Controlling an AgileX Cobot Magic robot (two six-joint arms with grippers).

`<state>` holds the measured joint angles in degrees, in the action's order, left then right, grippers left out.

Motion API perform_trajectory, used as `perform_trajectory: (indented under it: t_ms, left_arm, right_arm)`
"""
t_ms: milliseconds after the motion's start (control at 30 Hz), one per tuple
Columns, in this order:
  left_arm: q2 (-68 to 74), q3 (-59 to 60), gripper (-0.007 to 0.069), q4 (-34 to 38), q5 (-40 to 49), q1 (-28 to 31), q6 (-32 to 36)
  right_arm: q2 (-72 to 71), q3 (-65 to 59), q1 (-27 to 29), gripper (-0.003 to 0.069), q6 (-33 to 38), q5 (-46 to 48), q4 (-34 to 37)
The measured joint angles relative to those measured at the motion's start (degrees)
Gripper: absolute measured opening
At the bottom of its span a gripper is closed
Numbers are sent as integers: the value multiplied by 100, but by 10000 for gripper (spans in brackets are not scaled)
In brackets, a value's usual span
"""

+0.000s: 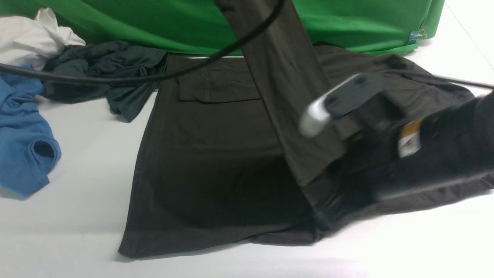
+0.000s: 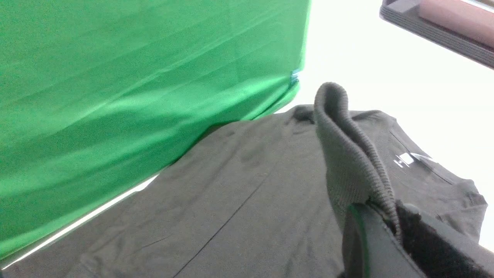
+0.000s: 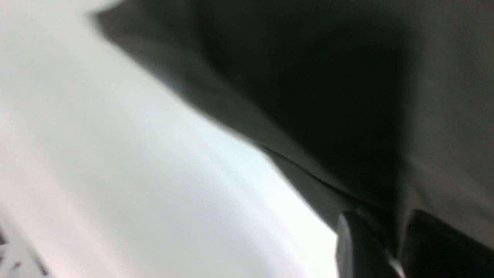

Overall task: Fold a long-sleeved shirt on a white desktop.
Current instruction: 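Fold the left side of the black T-shirt inward over its body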

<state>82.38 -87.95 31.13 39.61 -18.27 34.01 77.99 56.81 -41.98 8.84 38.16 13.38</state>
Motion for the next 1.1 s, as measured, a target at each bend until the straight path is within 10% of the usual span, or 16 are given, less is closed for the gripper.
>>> perform_trajectory:
  t_ms: [167, 500, 1100]
  left_arm:
    - [31, 0, 48, -6, -160, -60, 6]
    - [31, 0, 48, -23, -267, -67, 18]
    - [31, 0, 48, -43, -134, -67, 18]
  right_arm:
    - [261, 2, -593, 31, -50, -493, 0]
    - [1872, 23, -623, 34, -306, -1837, -347]
    - [3372, 1099, -374, 84, -1194, -733, -1304]
